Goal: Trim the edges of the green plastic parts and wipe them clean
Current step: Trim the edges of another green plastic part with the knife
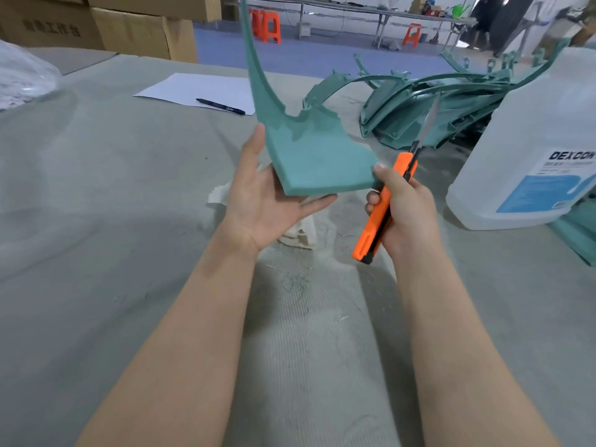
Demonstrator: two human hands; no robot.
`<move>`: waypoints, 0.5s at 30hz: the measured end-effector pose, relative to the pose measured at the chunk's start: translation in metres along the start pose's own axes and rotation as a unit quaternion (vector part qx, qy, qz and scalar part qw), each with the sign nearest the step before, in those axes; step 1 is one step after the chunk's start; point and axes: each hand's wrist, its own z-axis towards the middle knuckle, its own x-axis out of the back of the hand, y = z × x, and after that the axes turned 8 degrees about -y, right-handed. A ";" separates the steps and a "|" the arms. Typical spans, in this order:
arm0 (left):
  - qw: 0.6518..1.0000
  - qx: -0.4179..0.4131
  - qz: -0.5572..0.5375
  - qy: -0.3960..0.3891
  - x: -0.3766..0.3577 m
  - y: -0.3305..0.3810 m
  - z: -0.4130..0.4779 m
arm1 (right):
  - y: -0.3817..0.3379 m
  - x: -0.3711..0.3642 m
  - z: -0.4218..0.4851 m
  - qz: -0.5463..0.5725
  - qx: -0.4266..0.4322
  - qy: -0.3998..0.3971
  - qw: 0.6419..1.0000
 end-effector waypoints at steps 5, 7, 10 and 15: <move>0.994 0.048 0.046 0.088 0.000 -0.007 0.000 | -0.001 0.000 0.000 -0.026 0.000 -0.013 1.000; 0.991 0.057 0.046 0.114 -0.002 -0.011 0.002 | -0.003 0.000 0.000 -0.015 -0.004 0.001 1.000; 0.989 0.031 0.007 0.146 -0.004 -0.012 0.005 | -0.002 0.000 -0.001 -0.056 0.007 0.017 0.998; 0.980 -0.021 -0.092 0.175 -0.003 -0.011 0.009 | 0.003 -0.002 -0.002 -0.164 0.027 0.004 0.986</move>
